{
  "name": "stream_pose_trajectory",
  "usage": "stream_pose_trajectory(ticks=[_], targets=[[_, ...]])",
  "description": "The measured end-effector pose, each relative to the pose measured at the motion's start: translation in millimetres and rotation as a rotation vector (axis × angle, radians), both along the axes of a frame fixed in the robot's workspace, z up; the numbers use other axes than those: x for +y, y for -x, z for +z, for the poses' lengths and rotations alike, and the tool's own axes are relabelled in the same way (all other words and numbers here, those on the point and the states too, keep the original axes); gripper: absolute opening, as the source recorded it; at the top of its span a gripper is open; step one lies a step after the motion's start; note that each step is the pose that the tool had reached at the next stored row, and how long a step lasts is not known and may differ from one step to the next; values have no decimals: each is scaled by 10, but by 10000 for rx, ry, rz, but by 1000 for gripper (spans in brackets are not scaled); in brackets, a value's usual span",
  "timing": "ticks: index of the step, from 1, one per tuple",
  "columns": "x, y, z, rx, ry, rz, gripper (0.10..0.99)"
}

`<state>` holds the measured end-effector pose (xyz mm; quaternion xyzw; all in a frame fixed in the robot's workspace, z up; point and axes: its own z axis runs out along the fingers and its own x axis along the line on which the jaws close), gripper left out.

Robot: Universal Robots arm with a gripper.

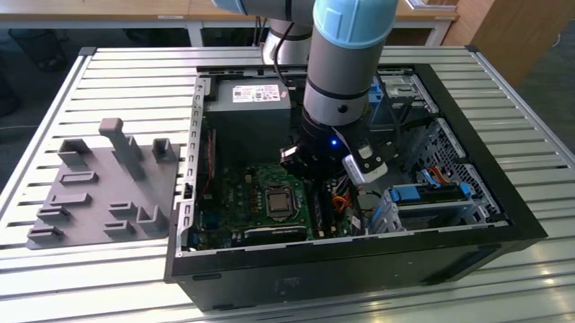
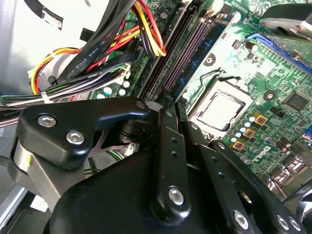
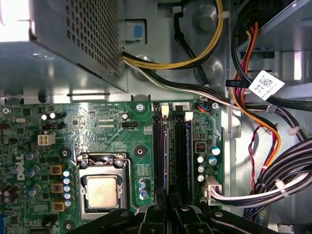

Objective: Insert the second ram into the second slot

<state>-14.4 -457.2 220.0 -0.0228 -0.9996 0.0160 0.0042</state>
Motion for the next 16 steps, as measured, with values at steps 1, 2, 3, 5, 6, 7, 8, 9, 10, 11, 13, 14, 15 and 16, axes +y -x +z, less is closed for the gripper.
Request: stream_pose_trajectory(ticks=[1, 2, 3, 5, 6, 7, 8, 9, 10, 11, 13, 14, 15, 16], targets=[[0, -1, 0, 0, -1, 0, 137], [0, -4, -1, 0, -2, 7, 137], [3, -7, -3, -1, -8, 31, 137], [12, -9, -3, 0, -7, 98, 137], [18, -10, -3, 0, -5, 117, 137], [24, -10, -4, 0, -6, 130, 137], [27, -11, -4, 0, -6, 145, 137], [27, -11, -5, 0, -5, 187, 137], [27, -11, -8, 0, -5, 300, 137], [28, -11, -10, 0, -4, 442, 137], [28, -12, -17, 0, -7, 587, 137], [28, -12, -18, 0, -6, 587, 137], [29, -12, -21, 0, -6, 587, 137], [31, -12, -23, 0, -6, 588, 137]])
